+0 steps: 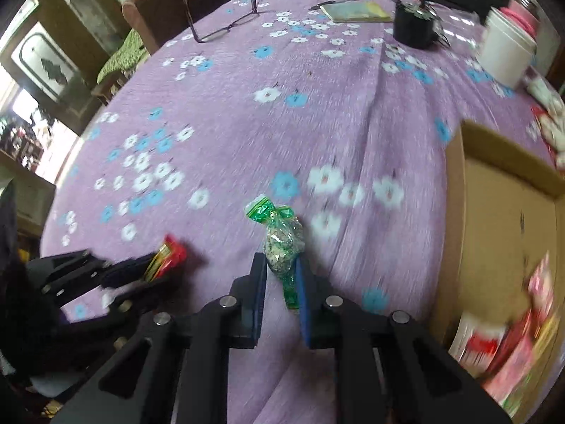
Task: Organize snacks
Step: 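Grasp a red snack bar with the left gripper while the right grasps a green candy, then carry the red bar and green candy over the tray with both grippers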
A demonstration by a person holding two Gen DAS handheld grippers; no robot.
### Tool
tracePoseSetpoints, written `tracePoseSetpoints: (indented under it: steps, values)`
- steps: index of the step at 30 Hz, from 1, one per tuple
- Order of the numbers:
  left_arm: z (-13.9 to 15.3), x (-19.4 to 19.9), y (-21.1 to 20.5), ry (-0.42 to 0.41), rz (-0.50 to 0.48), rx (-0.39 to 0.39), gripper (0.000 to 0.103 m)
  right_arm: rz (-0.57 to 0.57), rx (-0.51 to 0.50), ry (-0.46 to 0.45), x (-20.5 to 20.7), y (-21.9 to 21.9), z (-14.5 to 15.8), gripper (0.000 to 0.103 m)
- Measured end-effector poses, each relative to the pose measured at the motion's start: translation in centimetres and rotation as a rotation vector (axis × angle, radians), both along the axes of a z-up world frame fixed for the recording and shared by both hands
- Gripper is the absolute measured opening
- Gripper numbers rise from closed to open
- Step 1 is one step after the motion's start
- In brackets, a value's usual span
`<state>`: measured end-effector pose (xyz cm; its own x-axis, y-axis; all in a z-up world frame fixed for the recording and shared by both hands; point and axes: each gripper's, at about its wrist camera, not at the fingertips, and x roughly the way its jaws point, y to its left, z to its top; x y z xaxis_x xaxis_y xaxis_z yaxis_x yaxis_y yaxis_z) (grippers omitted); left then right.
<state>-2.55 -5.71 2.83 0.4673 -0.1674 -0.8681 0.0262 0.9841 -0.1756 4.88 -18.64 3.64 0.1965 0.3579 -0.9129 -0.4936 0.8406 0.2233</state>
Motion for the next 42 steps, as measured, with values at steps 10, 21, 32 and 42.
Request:
tracePoseSetpoints:
  steps: [10,21,32,42]
  values:
    - [1.3,-1.0,-2.0,-0.020,-0.003,0.019,0.019,-0.071,0.077,0.073,-4.4,-3.3,-0.2,0.016]
    - [4.0,-2.2,-5.0,-0.082,-0.028,0.075,0.019,-0.066,0.134,0.042,-6.0,-5.0,1.9,0.016]
    - [5.6,-2.7,-8.9,-0.123,-0.087,0.115,0.019,-0.099,0.170,0.020,-6.6,-8.2,3.3,0.016]
    - [6.6,-2.4,-12.3,-0.152,-0.141,0.127,0.019,-0.140,0.185,-0.001,-7.0,-11.4,4.4,0.016]
